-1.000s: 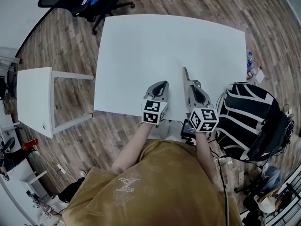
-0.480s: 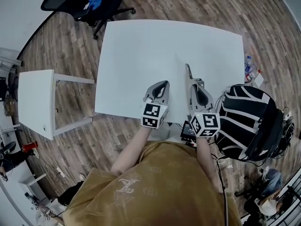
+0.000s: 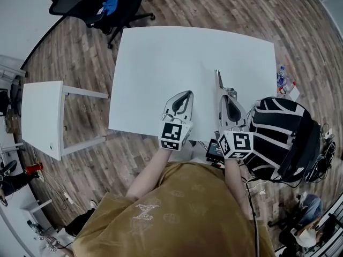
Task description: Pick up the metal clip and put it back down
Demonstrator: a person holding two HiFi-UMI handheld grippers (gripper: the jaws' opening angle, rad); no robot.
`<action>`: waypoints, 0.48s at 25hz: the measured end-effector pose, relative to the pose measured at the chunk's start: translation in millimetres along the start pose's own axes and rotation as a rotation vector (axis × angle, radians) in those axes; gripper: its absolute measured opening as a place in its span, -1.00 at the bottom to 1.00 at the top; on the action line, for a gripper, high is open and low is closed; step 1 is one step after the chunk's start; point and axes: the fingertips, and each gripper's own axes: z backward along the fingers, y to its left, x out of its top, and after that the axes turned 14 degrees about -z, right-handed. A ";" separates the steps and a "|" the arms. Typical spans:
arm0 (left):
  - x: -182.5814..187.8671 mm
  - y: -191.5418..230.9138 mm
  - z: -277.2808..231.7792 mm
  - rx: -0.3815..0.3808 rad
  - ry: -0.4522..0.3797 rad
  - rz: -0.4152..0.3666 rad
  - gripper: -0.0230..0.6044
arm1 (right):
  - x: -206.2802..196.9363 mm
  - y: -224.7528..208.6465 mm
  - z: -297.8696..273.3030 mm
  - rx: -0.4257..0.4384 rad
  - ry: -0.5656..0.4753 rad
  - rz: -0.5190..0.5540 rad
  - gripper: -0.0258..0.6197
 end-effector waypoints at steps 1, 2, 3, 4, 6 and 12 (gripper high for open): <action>5.0 0.6 2.3 0.005 -0.014 -0.001 -0.94 | 3.1 0.9 1.3 0.000 -0.009 0.002 -0.84; 9.7 1.4 4.7 0.010 -0.027 0.000 -0.94 | 6.0 1.8 2.5 0.000 -0.017 0.004 -0.84; 14.4 2.3 6.9 0.015 -0.039 0.000 -0.94 | 8.9 3.0 3.6 0.002 -0.027 0.006 -0.84; 19.3 3.3 9.0 0.019 -0.050 -0.001 -0.94 | 11.9 4.3 4.6 0.004 -0.036 0.009 -0.84; 29.3 5.2 13.1 0.027 -0.070 -0.005 -0.94 | 18.4 7.3 6.8 0.010 -0.053 0.014 -0.84; 51.9 5.6 25.1 0.046 -0.124 -0.035 -0.94 | 46.6 19.1 20.2 0.026 -0.122 0.021 -0.84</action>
